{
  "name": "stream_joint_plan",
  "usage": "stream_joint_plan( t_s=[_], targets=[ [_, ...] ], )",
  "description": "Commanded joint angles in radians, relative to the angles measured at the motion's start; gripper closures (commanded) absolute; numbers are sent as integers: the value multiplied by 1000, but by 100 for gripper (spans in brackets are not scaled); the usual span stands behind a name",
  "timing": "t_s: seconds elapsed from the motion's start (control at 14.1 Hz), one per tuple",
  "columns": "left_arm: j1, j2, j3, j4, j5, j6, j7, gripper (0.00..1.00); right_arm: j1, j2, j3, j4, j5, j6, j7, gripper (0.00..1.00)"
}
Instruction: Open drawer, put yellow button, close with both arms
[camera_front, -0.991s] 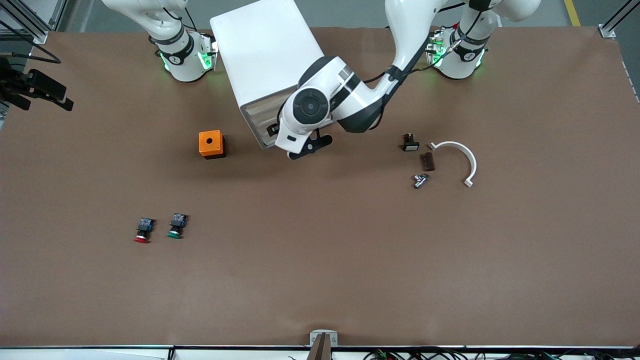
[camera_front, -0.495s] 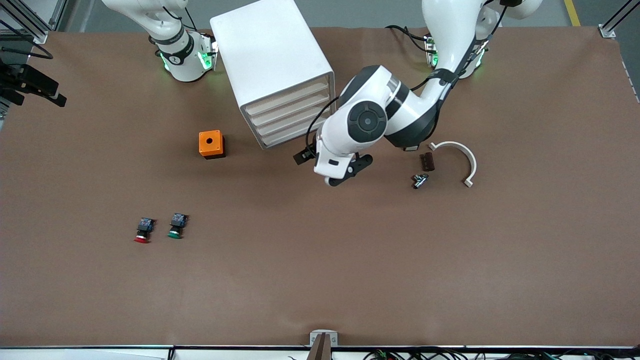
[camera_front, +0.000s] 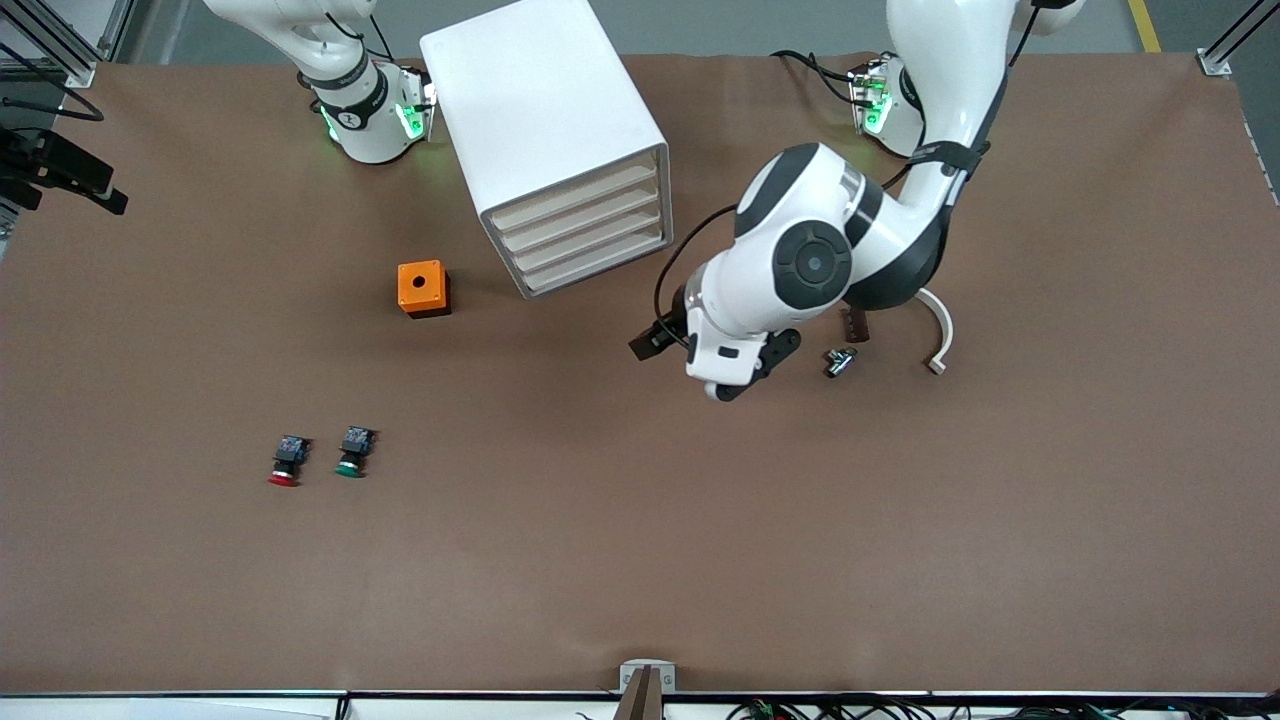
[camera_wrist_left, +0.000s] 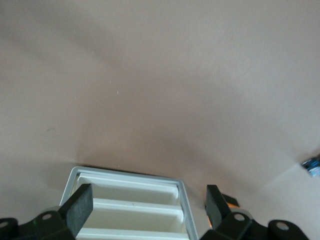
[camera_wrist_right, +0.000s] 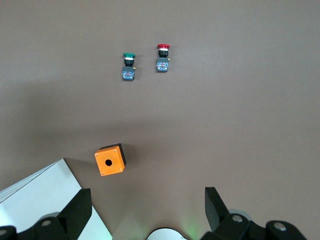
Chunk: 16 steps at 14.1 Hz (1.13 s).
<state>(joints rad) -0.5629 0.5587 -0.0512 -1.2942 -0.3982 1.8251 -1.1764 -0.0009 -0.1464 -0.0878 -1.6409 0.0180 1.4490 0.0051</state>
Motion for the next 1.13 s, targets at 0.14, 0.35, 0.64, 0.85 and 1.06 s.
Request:
stream_joint_plan(
  t_s=[0.14,0.35,0.64,0.85,1.06],
  targets=[
    [102,-109,-4,-20,64,-142,125,0,-1,-22,-1,-22,-18,10,-5,0],
    [182,-207,-6,-23,137,-349,341,0,-1,-24,-1,-22,-18,10,-5,0],
    [291,-299,-7,-37,194,-507,590,0,-2,-22,-1,-22,-18,16,-5,0],
    [339,-397,-7,-146,245,-512,708,0,-1,-21,-1,-22,-18,30,-7,0],
    [443,-523,-7,-284,280,-498,904,0,-4,-22,0,-23,-24,22,-8,0]
  ],
)
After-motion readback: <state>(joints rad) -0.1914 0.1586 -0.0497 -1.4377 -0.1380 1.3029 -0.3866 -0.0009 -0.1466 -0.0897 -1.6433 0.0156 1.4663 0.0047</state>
